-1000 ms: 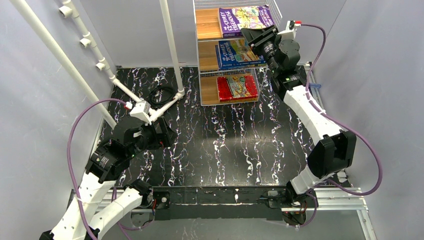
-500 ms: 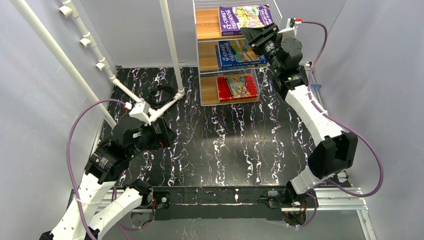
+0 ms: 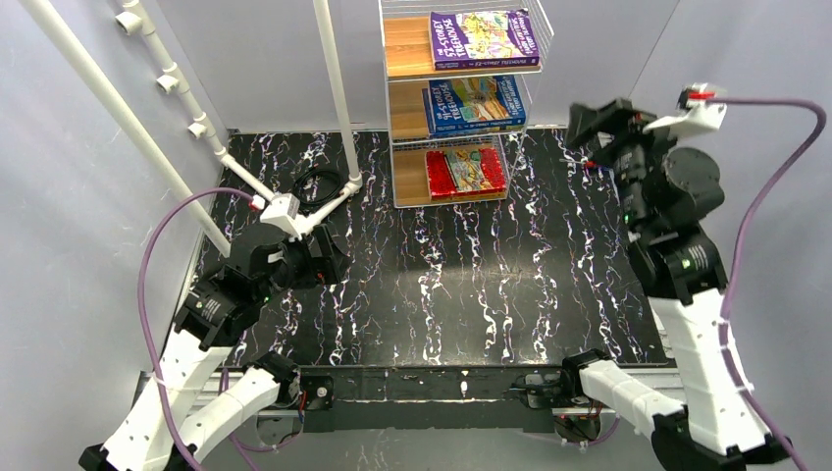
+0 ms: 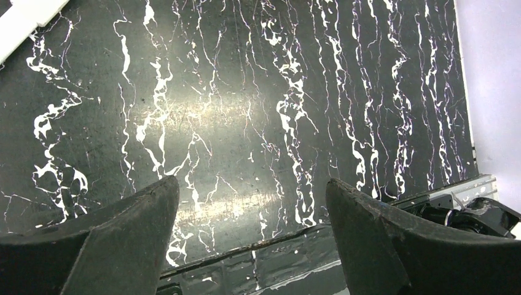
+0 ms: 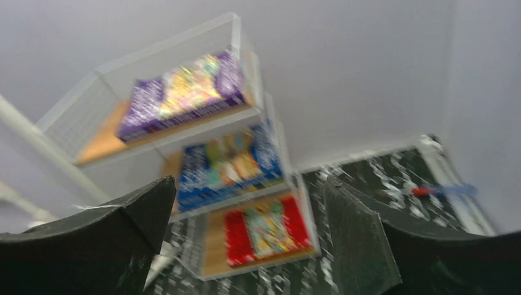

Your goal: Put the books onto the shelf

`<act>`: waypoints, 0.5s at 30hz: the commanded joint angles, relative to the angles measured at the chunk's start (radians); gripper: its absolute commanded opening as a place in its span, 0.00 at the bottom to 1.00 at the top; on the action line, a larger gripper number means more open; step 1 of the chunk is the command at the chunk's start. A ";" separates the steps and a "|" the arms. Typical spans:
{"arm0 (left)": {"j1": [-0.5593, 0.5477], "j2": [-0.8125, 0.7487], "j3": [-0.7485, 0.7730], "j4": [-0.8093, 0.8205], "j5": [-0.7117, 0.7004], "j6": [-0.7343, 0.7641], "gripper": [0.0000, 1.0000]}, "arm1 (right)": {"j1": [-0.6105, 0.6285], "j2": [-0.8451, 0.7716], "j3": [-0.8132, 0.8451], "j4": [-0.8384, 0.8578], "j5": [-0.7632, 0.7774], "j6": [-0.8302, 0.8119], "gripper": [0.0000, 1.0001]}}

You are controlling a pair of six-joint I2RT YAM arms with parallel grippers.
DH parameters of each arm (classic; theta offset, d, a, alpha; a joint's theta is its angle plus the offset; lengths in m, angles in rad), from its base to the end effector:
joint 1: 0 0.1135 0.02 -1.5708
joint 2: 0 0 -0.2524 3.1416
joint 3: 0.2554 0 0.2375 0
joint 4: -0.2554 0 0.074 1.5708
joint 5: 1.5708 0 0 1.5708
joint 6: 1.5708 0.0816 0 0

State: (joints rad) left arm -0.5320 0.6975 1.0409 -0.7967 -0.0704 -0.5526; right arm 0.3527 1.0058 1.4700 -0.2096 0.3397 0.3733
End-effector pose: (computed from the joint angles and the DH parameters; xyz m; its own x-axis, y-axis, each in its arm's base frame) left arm 0.1429 -0.0774 0.3414 -0.5582 -0.2790 -0.7814 0.1862 0.8756 -0.4457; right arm 0.2060 0.0469 0.5212 0.2117 0.4443 -0.8705 -0.1077 0.8959 0.4311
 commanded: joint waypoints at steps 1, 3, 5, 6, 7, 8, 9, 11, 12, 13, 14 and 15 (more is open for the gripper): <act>0.003 0.051 0.036 0.040 -0.012 0.020 0.87 | -0.003 -0.040 -0.166 -0.275 0.159 -0.176 0.99; 0.004 0.070 0.042 0.042 -0.018 0.019 0.88 | -0.004 -0.053 -0.230 -0.342 0.166 -0.145 0.99; 0.004 0.082 0.049 0.037 -0.029 0.017 0.89 | -0.004 -0.053 -0.277 -0.402 0.154 -0.112 0.99; 0.004 0.087 0.053 0.036 -0.031 0.017 0.89 | -0.004 -0.052 -0.294 -0.429 0.156 -0.090 0.99; 0.004 0.087 0.054 0.039 -0.029 0.017 0.90 | -0.004 -0.051 -0.310 -0.449 0.165 -0.073 0.99; 0.004 0.084 0.054 0.043 -0.023 0.017 0.90 | -0.003 -0.053 -0.325 -0.464 0.178 -0.055 0.99; 0.004 0.079 0.053 0.048 -0.023 0.016 0.90 | -0.004 -0.058 -0.343 -0.473 0.198 -0.036 0.99; 0.004 0.059 0.034 0.068 -0.032 0.003 0.90 | -0.003 -0.074 -0.378 -0.467 0.221 -0.025 0.99; 0.004 0.050 0.015 0.085 -0.030 0.000 0.90 | -0.003 -0.085 -0.398 -0.456 0.233 -0.026 0.99; 0.004 0.041 -0.009 0.097 -0.030 -0.009 0.90 | -0.004 -0.097 -0.416 -0.442 0.238 -0.031 0.99; 0.004 0.035 -0.024 0.105 -0.029 -0.019 0.90 | -0.004 -0.106 -0.427 -0.432 0.239 -0.033 0.99; 0.004 0.029 -0.038 0.112 -0.024 -0.028 0.90 | -0.004 -0.114 -0.434 -0.425 0.239 -0.033 0.99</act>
State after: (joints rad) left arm -0.5320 0.7597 1.0462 -0.7250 -0.0750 -0.5560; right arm 0.3489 0.9623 1.0481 -0.6693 0.5152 0.3225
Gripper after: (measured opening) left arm 0.896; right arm 0.985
